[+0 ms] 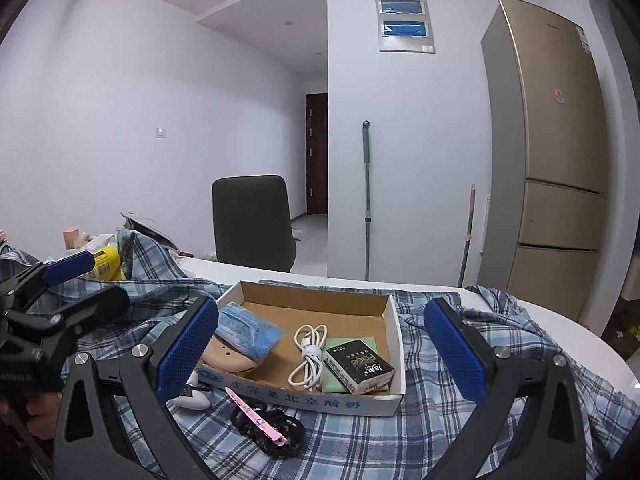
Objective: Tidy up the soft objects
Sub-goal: 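Withdraw both tools and move them toward the remaining items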
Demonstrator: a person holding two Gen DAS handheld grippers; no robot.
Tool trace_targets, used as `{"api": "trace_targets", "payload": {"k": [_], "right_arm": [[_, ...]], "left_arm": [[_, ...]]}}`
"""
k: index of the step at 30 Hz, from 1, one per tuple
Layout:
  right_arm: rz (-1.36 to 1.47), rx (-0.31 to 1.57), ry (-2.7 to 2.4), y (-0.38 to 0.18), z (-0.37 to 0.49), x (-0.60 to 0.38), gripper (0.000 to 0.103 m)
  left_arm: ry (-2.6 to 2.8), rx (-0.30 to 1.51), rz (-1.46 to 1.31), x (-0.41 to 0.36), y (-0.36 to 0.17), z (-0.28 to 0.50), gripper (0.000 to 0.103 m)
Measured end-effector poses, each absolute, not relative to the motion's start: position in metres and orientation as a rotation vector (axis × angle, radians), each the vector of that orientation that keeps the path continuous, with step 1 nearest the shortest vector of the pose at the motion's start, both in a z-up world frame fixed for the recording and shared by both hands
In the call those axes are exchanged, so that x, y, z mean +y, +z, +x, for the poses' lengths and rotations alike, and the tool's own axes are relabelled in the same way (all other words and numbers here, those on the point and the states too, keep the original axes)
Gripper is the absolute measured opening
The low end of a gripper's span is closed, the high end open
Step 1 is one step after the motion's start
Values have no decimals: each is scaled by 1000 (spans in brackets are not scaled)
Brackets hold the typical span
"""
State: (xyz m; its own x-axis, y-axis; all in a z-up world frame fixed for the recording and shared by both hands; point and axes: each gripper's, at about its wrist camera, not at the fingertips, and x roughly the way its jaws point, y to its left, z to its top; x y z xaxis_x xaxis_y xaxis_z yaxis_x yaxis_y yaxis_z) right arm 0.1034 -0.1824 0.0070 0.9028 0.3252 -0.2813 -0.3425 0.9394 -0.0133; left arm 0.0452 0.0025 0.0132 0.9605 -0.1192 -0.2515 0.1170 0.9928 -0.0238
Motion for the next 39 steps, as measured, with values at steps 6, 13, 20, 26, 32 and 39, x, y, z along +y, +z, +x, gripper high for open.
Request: {"api": "trace_targets", "payload": {"k": [6,13,20,26,32,39], "right_arm": [[-49,288,345,1,104,-186,103],[-53,277,348,2,102,-184,103],[-53,276,352,3,101,-183,103],[-51,370,382,0,112,-178,103],[-9,619,485,-25,141,-169,103],[-44,769,532,-57,154,-155,95]], "left_arm": [[-102,211,14,-2,15,36,103],[-84,213,-14,6,16,38,103],[-77,219,-24,9,17,39,103],[-80,374,-58,14,16,57,103],[-66,463,-69,16,2,70,103],[-60,487,-67,16,-4,74,99]]}}
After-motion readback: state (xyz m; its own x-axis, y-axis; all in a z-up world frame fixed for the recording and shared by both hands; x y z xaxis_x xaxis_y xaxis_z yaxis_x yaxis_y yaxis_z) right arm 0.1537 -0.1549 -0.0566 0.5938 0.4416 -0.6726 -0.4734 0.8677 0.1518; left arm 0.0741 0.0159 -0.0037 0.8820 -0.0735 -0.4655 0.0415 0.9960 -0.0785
